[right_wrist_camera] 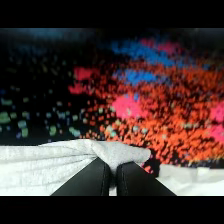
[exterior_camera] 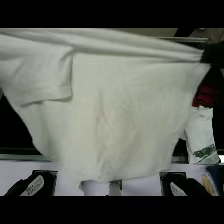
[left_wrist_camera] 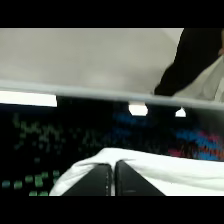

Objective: Fold the shirts.

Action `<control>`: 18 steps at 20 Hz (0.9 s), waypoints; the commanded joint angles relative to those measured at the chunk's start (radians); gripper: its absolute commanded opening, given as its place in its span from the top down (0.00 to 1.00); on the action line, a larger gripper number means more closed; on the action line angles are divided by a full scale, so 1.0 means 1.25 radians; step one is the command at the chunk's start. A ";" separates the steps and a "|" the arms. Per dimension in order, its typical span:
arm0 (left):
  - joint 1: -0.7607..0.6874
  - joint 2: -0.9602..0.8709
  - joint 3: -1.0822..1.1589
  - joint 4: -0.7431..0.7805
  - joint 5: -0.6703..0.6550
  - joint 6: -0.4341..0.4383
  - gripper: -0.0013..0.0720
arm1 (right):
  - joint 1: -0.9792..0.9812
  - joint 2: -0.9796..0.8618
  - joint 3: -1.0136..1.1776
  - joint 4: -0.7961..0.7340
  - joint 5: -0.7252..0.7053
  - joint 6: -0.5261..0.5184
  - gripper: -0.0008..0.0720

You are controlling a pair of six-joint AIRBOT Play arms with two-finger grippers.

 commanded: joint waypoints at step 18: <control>-0.275 -0.616 -0.121 -0.003 0.522 0.045 0.93 | -0.125 -0.427 -0.230 0.063 -0.657 0.334 0.94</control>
